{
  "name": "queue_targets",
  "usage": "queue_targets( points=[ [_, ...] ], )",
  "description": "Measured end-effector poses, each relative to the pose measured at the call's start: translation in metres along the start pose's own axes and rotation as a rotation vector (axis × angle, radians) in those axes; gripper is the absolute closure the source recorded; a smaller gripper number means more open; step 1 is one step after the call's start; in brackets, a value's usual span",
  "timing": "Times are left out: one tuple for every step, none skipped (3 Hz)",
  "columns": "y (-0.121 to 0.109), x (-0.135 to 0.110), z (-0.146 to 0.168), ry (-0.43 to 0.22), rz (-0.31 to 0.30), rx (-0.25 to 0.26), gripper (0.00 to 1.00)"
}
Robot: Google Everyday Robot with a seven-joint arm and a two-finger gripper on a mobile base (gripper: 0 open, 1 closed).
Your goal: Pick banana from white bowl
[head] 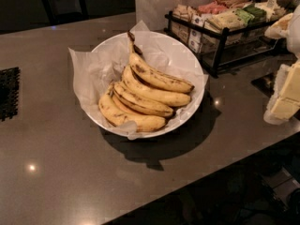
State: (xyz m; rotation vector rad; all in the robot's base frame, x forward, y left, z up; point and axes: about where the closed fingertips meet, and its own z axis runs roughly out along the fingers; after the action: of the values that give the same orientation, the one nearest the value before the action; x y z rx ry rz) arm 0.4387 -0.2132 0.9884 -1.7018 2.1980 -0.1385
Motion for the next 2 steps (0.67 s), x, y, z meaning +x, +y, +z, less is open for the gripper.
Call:
queue_targets(
  points=[
    [-0.001, -0.001, 0.000, -0.003, -0.003, 0.002, 0.00],
    [-0.008, -0.032, 0.012, -0.062, -0.077, -0.030, 0.00]
  ],
)
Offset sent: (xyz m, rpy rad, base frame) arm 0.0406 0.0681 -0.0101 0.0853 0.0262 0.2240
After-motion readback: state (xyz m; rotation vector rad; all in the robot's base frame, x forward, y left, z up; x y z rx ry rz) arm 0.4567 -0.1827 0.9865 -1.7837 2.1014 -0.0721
